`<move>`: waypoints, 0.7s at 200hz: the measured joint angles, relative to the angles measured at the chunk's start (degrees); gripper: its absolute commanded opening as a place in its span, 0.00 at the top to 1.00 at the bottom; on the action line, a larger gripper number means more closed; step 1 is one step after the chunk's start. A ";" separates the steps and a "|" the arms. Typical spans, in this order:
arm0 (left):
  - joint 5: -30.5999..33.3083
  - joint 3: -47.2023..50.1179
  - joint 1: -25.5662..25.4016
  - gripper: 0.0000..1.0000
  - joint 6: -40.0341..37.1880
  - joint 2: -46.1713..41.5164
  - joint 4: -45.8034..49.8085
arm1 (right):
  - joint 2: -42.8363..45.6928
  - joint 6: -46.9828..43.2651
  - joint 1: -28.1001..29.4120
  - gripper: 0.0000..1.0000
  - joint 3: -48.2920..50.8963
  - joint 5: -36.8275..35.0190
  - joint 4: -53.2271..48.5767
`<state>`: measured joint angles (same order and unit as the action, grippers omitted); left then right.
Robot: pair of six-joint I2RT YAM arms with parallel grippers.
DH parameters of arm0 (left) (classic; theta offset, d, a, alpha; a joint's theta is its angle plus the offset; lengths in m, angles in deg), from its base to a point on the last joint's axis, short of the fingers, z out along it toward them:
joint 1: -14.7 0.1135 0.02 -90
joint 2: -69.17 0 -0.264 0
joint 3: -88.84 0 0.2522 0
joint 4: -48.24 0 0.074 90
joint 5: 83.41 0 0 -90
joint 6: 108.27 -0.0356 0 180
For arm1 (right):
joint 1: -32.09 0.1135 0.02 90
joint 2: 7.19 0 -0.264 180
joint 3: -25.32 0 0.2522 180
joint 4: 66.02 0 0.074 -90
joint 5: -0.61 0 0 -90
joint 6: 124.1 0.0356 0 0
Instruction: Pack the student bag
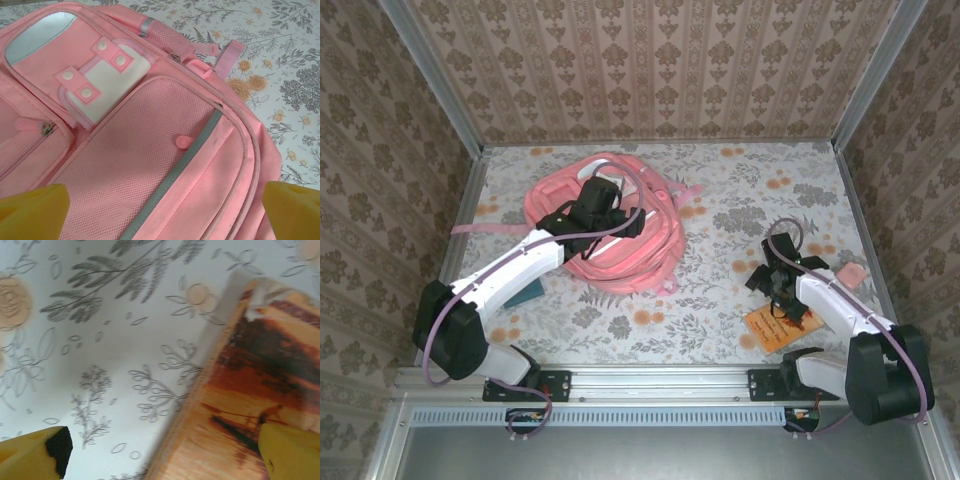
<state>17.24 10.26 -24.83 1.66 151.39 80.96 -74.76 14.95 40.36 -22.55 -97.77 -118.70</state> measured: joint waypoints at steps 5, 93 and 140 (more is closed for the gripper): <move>-0.02 0.00 0.07 0.00 0.09 0.00 0.00 | -0.24 -0.37 0.00 0.05 0.04 0.94 0.87; -6.08 -0.15 0.68 0.00 3.74 0.28 0.17 | -14.93 -4.52 5.75 0.16 -8.33 19.78 21.03; -14.14 -1.99 0.42 0.01 9.09 4.31 0.48 | -15.13 -8.11 7.65 0.13 -10.95 21.77 17.88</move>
<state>3.10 8.27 -24.41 10.75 155.69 81.45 -89.89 6.85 48.01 -33.50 -76.00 -100.82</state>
